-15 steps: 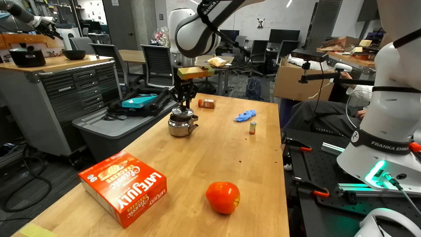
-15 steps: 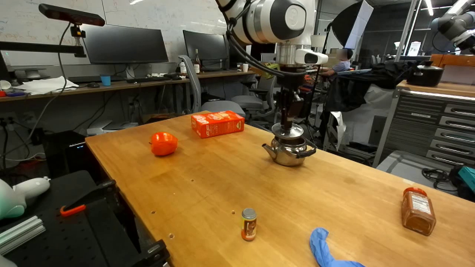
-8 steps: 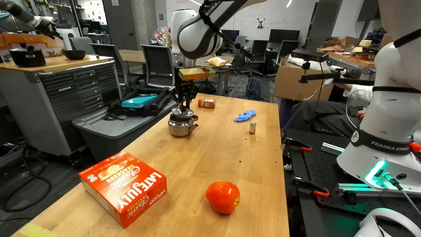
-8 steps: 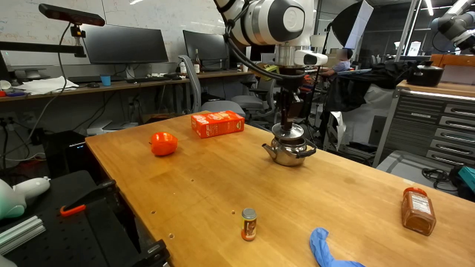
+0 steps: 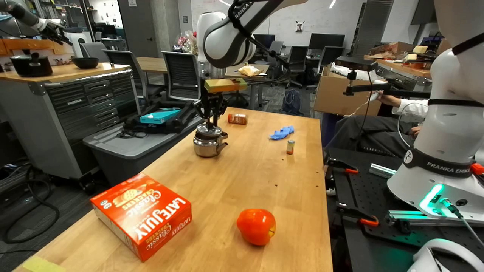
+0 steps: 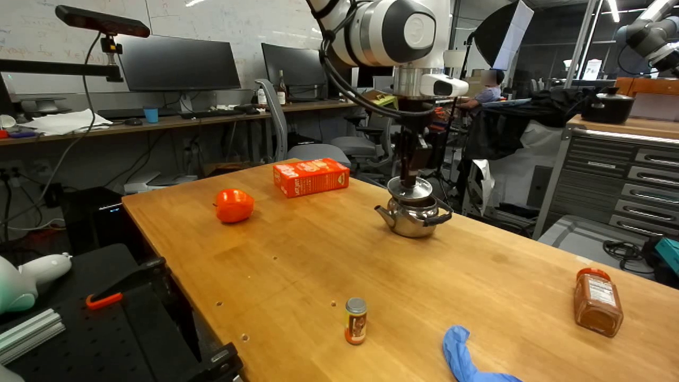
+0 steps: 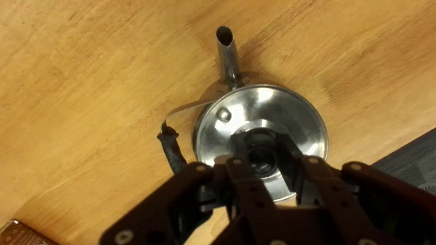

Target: Put the lid on the kettle

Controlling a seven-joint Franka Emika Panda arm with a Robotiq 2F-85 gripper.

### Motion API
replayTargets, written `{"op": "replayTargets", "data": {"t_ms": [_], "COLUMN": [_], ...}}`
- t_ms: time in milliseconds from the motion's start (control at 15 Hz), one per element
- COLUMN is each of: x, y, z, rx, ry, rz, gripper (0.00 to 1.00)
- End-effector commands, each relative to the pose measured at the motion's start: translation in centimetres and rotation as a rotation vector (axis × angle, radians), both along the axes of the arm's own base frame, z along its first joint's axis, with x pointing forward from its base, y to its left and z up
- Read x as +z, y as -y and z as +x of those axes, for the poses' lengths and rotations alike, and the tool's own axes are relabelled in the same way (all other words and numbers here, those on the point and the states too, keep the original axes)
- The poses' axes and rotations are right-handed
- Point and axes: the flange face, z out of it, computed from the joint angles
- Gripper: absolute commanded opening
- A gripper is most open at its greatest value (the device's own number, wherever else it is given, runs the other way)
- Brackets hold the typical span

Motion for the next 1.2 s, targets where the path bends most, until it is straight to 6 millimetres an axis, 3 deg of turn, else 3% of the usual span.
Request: {"op": "replayTargets", "data": {"t_ms": [0, 1133], "x": [-0.18, -1.01], "y": [0.27, 0.59], "z": [0.9, 1.63], "rx": [-0.028, -0.136], "ry": [0.018, 0.017], "rz": [0.033, 0.089], "gripper": [0.07, 0.07]}}
